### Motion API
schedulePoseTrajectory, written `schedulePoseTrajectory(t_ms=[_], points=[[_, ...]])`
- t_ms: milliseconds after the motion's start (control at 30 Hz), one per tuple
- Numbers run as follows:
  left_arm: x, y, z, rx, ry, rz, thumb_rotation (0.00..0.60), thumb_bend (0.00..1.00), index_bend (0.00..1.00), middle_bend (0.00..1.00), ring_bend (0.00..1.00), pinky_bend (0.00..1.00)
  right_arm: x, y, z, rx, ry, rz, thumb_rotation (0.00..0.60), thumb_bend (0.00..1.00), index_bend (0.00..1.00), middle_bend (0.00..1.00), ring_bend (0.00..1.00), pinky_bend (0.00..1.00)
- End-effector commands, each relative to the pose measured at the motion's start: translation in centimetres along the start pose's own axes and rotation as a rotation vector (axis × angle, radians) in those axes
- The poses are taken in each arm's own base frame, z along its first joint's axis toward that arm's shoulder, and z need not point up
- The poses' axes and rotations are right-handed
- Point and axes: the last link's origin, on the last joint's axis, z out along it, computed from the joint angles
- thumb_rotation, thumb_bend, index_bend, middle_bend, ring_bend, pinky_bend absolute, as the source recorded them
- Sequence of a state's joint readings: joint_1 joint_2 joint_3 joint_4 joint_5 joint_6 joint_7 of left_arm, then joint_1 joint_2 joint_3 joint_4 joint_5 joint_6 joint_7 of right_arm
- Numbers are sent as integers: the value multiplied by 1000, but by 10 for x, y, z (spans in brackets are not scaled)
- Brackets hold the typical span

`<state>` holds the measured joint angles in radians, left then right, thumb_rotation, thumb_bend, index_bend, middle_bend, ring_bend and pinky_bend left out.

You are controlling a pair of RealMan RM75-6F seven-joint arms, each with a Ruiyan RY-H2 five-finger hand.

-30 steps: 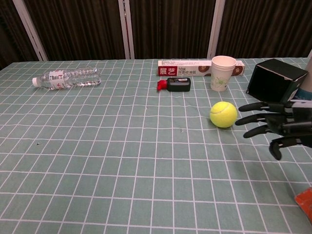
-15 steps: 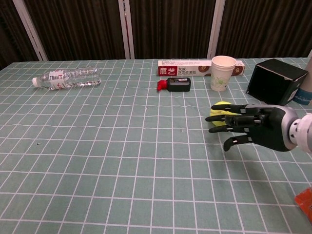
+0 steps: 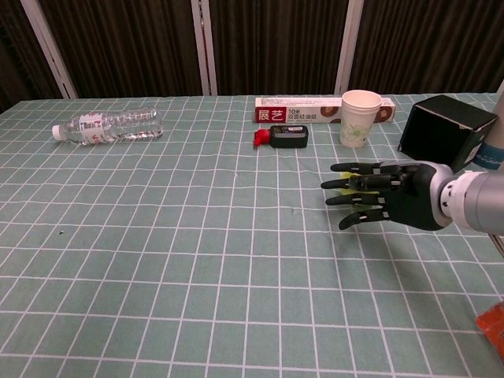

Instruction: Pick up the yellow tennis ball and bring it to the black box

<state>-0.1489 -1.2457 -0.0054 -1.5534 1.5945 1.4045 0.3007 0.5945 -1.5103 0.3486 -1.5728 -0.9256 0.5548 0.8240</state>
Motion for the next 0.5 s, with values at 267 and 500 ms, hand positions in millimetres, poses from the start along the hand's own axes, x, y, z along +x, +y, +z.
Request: schedulePoseTrajectory(t_ms=[267,500], points=[[-5,1,8,17,-29,12,600,103,0,0,0,0,17,-6,11,15,25,23,600,814,18,124,162,425],[-8,2,10,26,-42,19,600,103,0,0,0,0,36,-12,17,31,62,11,600,814,2,109,139,355]])
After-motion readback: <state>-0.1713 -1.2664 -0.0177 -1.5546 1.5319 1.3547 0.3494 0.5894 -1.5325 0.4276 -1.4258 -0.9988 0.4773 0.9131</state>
